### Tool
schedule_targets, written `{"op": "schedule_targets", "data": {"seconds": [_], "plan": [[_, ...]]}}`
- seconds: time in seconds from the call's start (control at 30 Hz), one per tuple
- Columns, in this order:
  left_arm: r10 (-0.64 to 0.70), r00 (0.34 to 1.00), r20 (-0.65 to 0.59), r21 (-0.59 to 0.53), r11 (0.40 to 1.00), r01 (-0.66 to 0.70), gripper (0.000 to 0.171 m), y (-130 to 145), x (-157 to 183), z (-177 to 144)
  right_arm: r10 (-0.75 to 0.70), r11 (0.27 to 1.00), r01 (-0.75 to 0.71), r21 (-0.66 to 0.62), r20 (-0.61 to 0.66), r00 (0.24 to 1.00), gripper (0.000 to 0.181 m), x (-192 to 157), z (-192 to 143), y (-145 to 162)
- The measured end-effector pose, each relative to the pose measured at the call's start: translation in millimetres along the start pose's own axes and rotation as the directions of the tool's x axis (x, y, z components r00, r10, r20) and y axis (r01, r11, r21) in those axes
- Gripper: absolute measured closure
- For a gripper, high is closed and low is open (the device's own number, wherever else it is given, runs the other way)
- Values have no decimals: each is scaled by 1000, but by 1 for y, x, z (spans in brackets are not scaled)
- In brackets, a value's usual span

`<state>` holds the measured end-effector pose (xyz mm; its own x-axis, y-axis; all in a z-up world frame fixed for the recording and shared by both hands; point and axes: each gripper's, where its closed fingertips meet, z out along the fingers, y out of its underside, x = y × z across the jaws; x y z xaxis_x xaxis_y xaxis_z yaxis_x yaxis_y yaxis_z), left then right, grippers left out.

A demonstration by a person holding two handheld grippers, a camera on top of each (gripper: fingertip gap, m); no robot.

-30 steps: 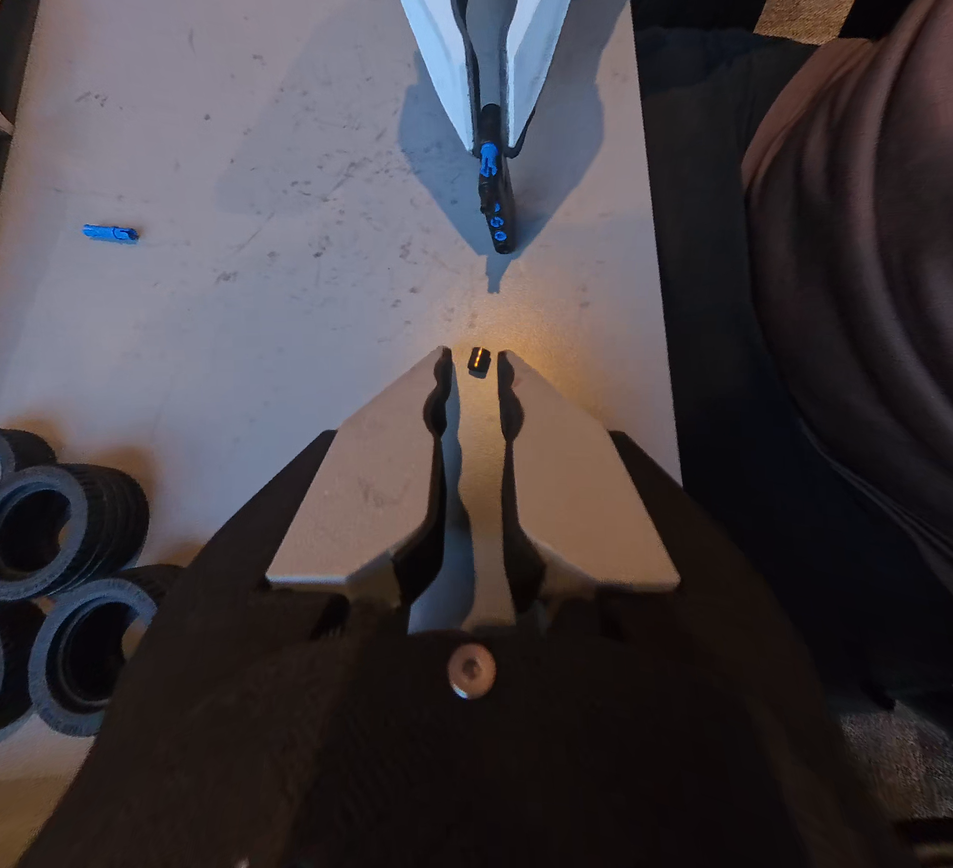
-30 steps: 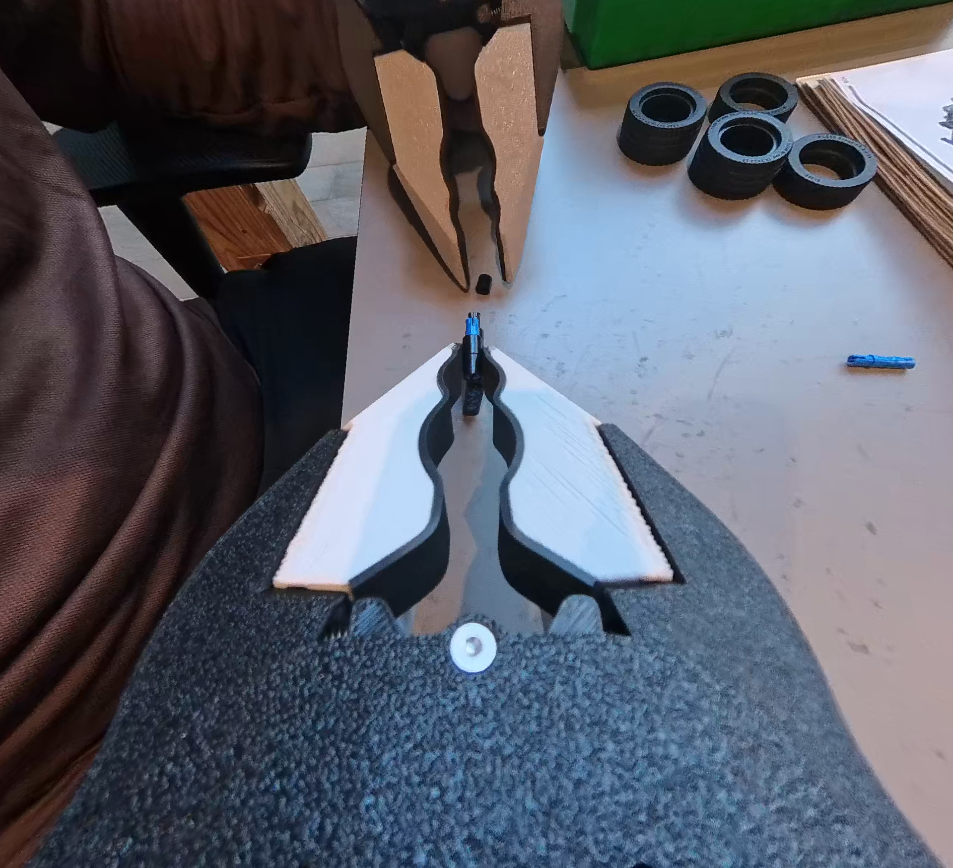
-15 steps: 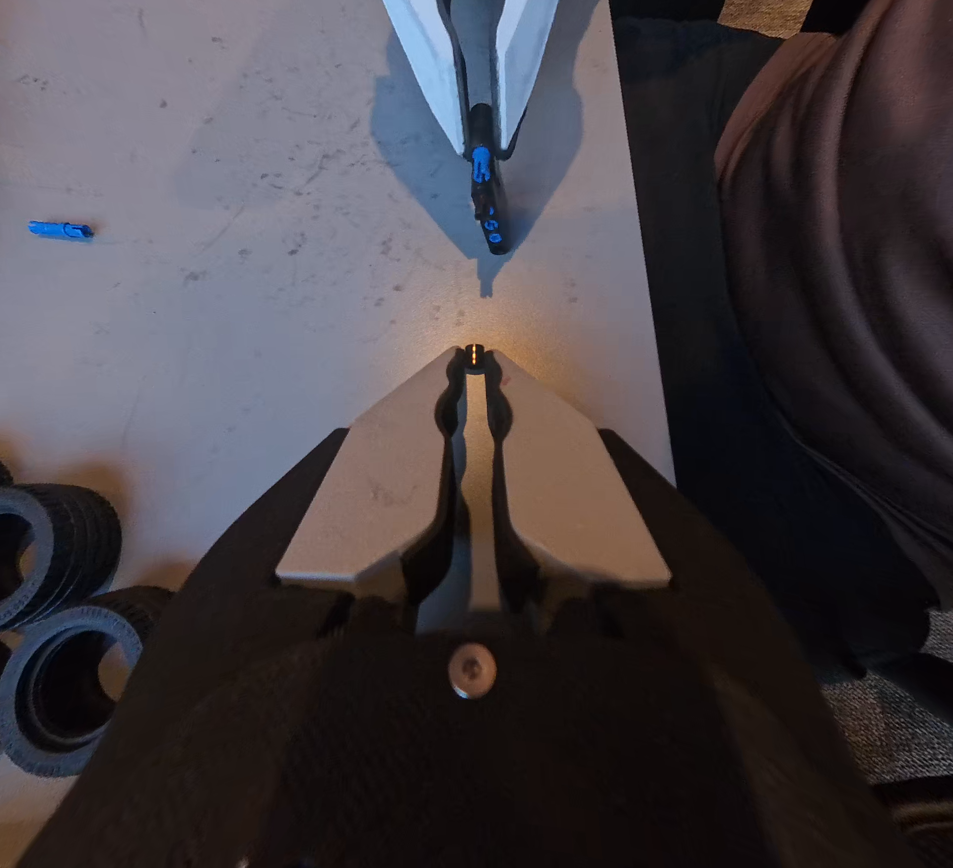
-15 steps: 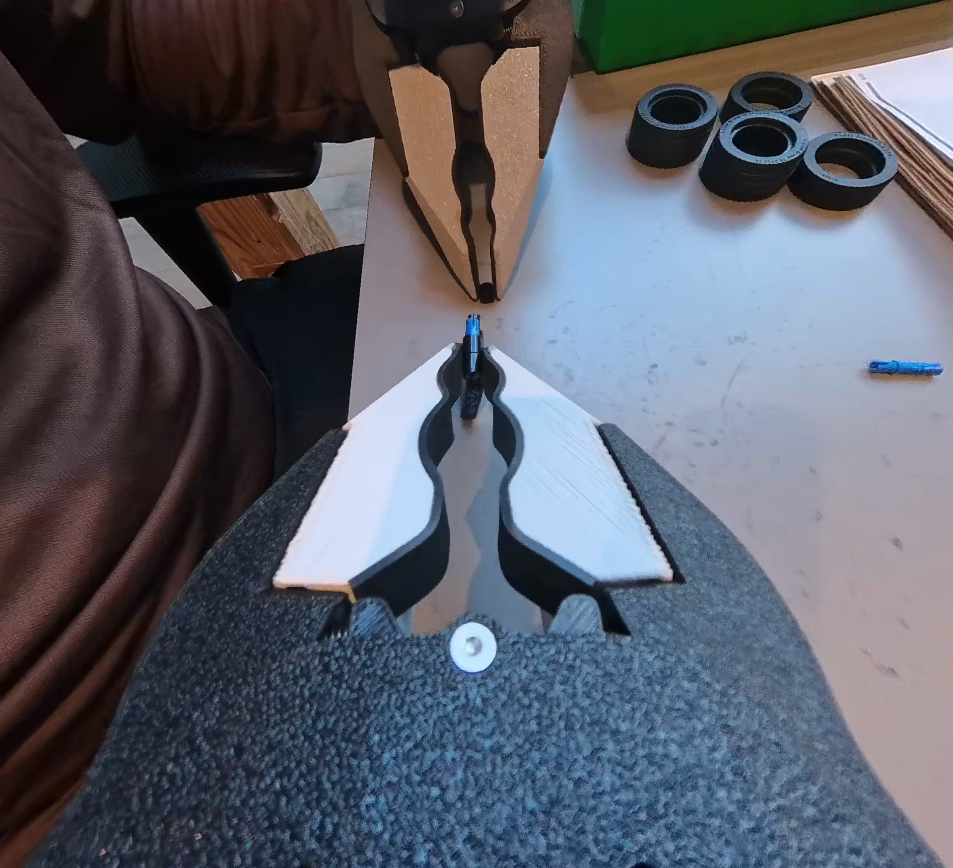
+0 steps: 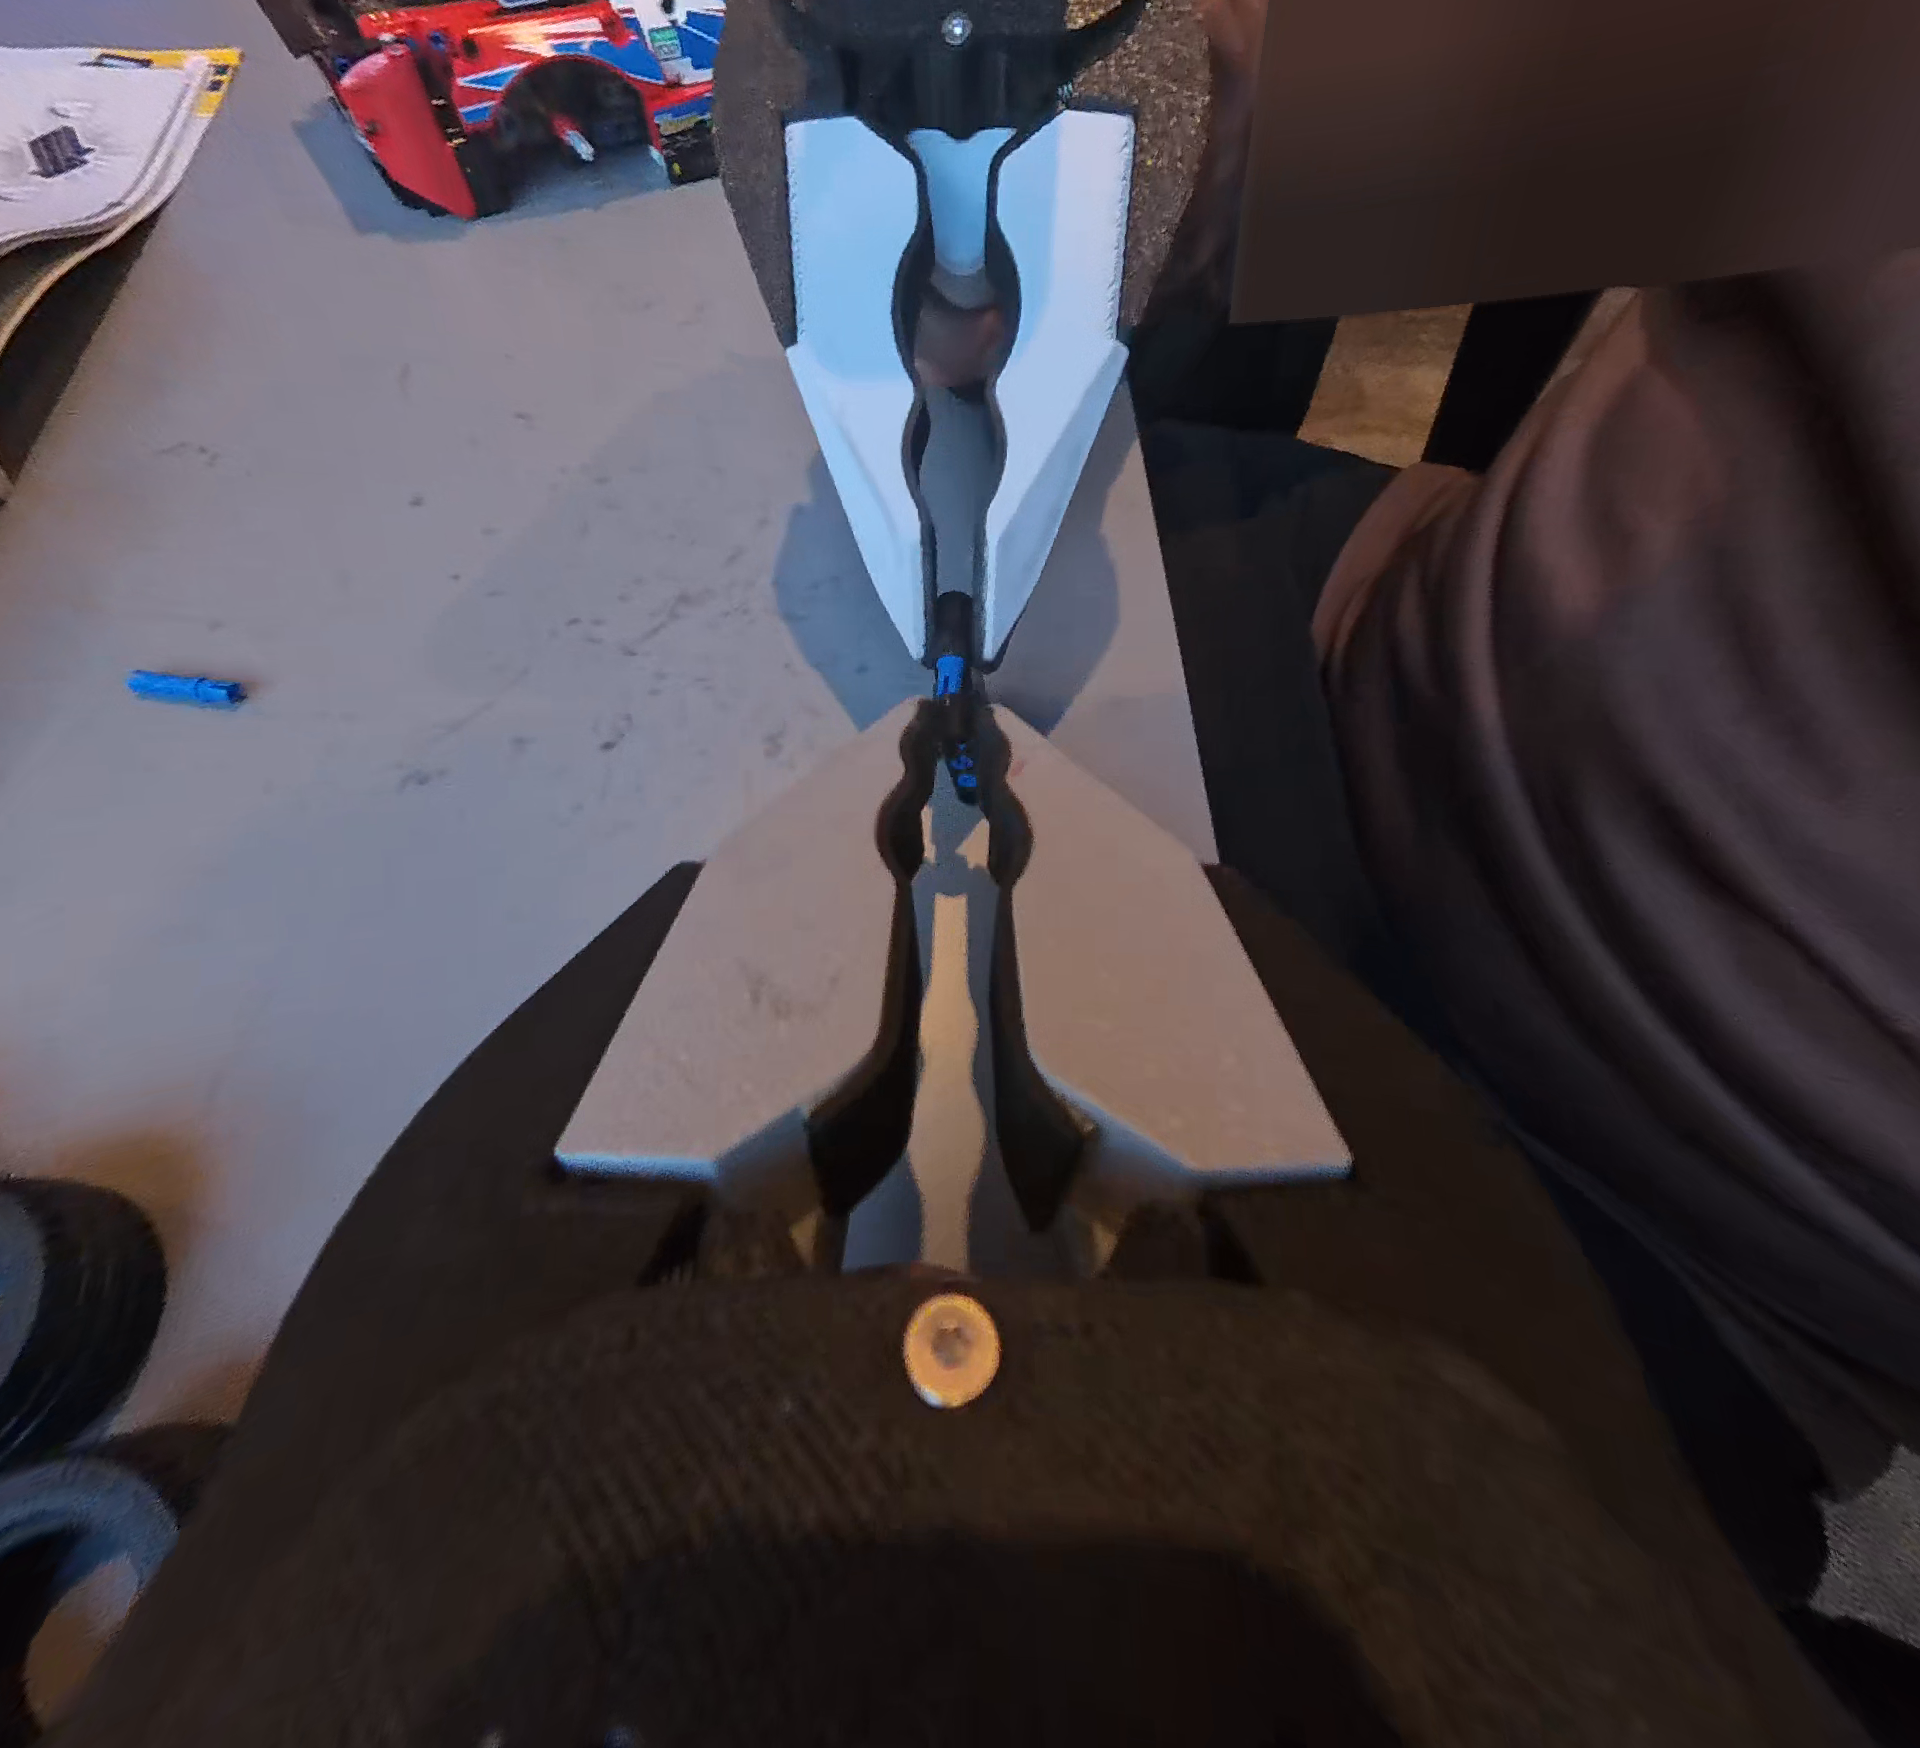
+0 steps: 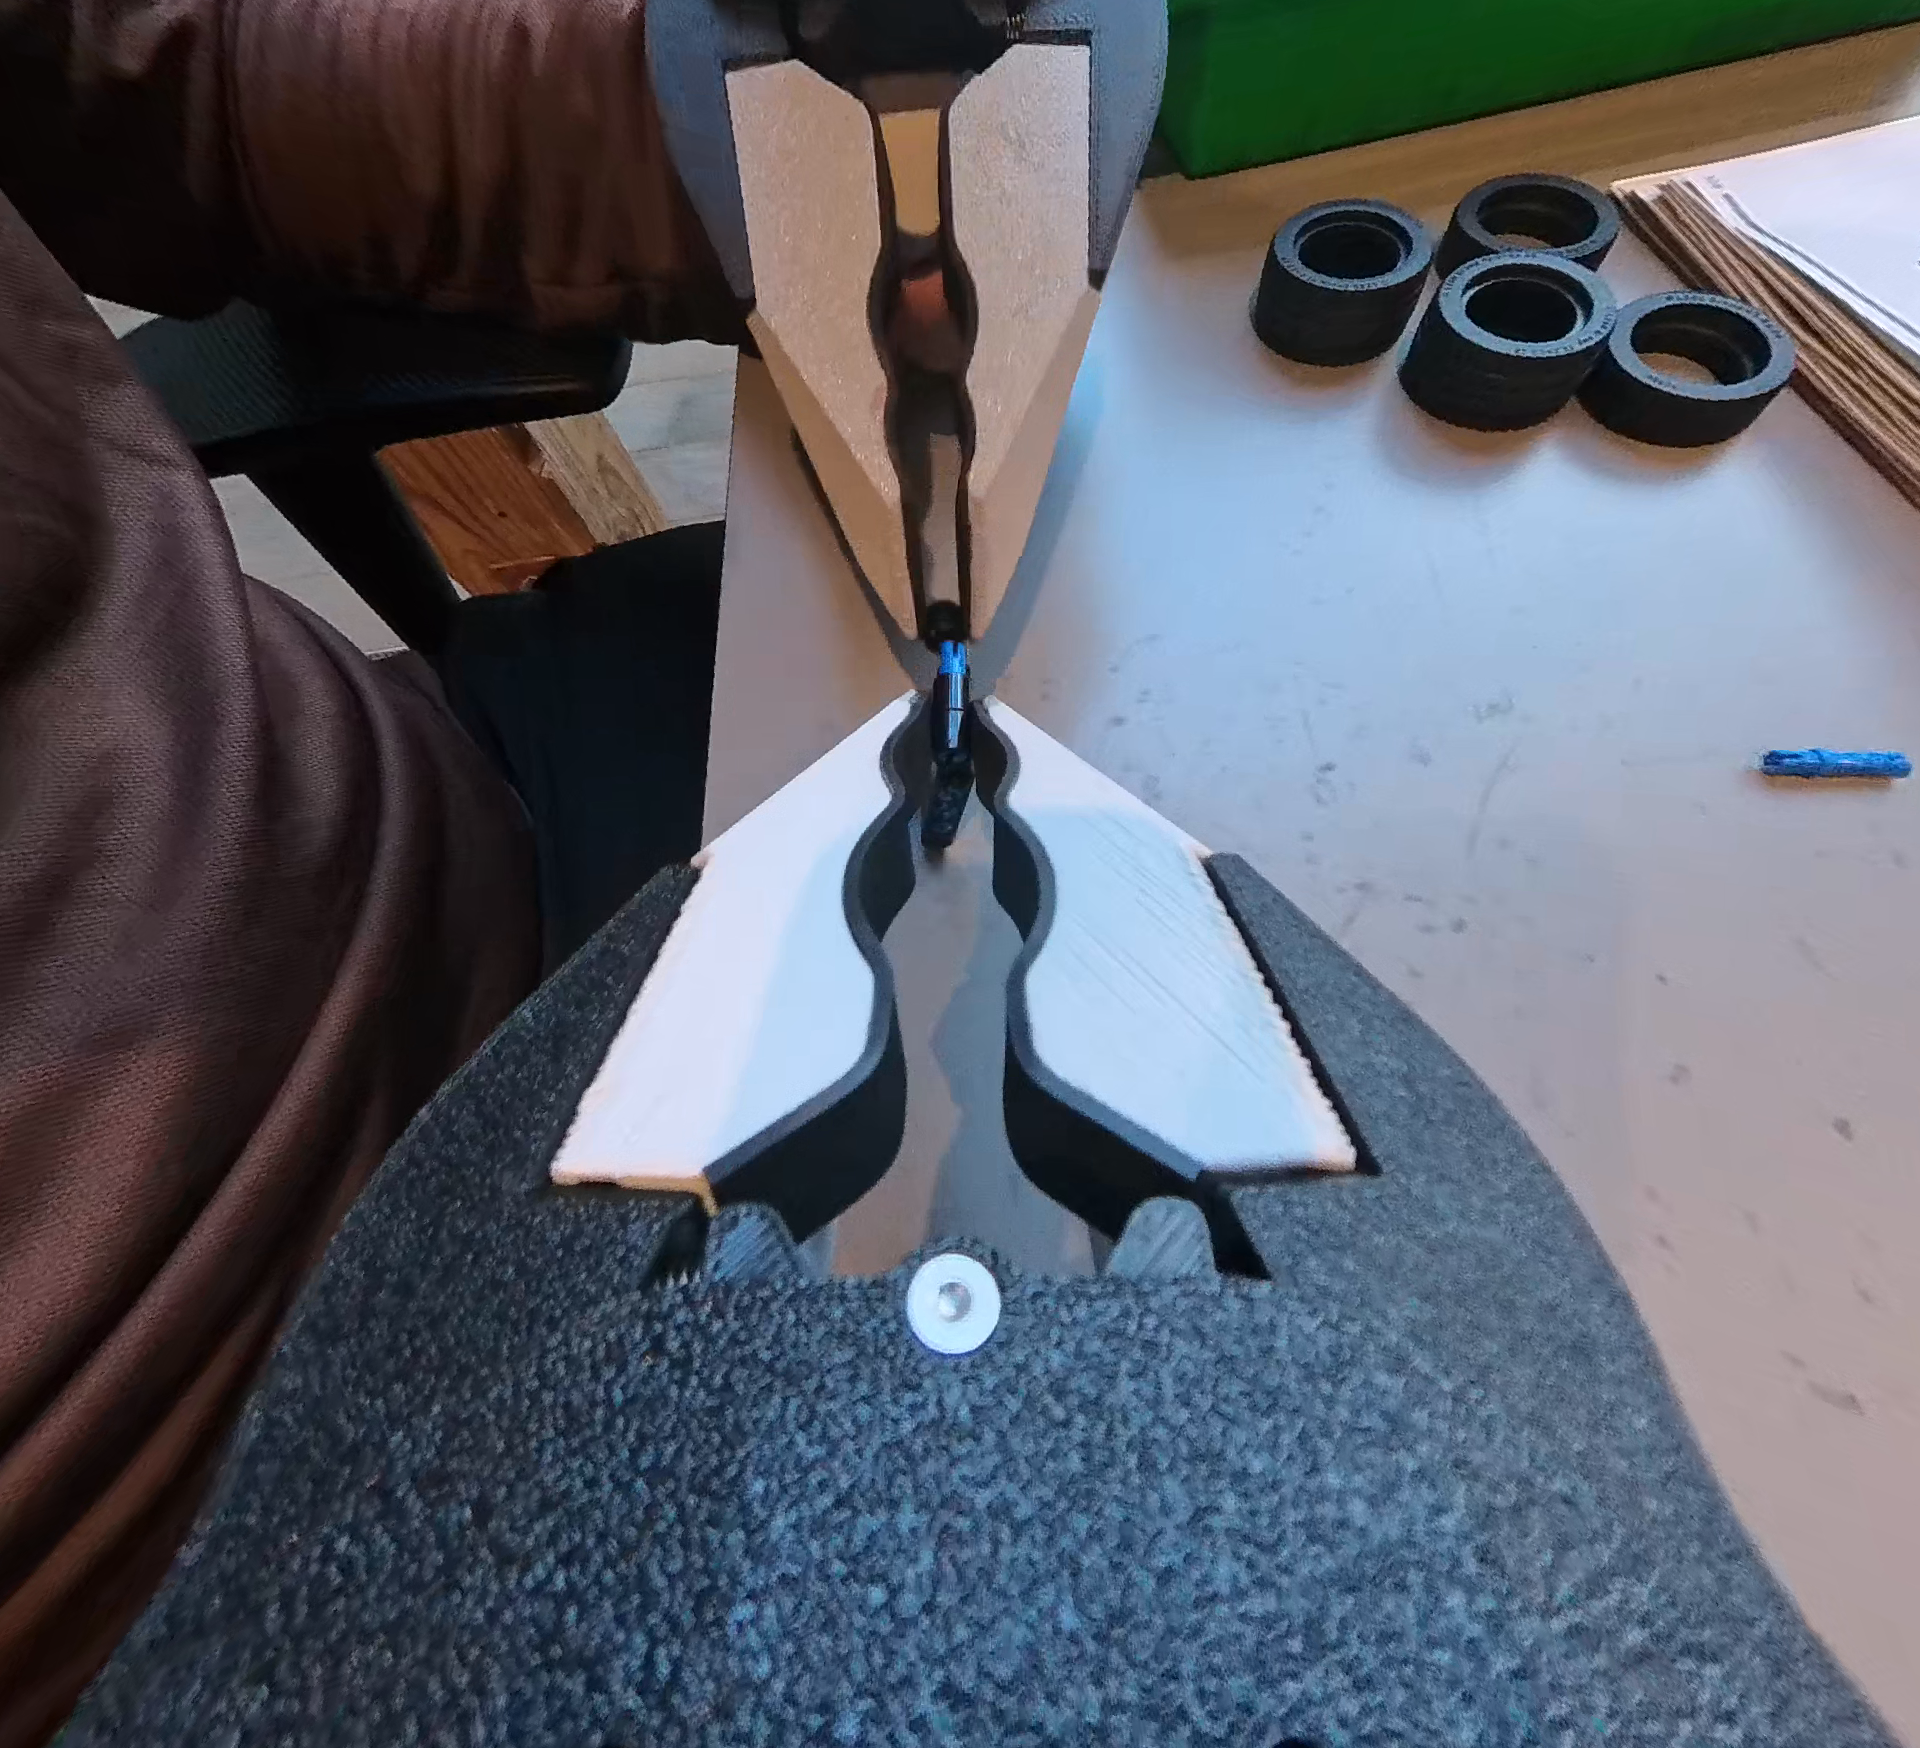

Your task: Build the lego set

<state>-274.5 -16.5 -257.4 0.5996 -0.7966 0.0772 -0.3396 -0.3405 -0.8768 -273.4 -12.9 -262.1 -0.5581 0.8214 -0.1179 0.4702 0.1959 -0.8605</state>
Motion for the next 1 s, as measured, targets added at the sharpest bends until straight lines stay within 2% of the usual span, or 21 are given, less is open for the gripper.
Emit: {"op": "schedule_targets", "data": {"seconds": [0.5,1.0], "plan": [[4,1000,1,9,1000,-4,167,-1,-2,0,-16,1000,16,1,17,1000,174,-2,0,0],[-9,1000,9,-30,1000,9,167,0,1,3,-32,999,32,-18,-9,999,174,1,-1,1]]}}
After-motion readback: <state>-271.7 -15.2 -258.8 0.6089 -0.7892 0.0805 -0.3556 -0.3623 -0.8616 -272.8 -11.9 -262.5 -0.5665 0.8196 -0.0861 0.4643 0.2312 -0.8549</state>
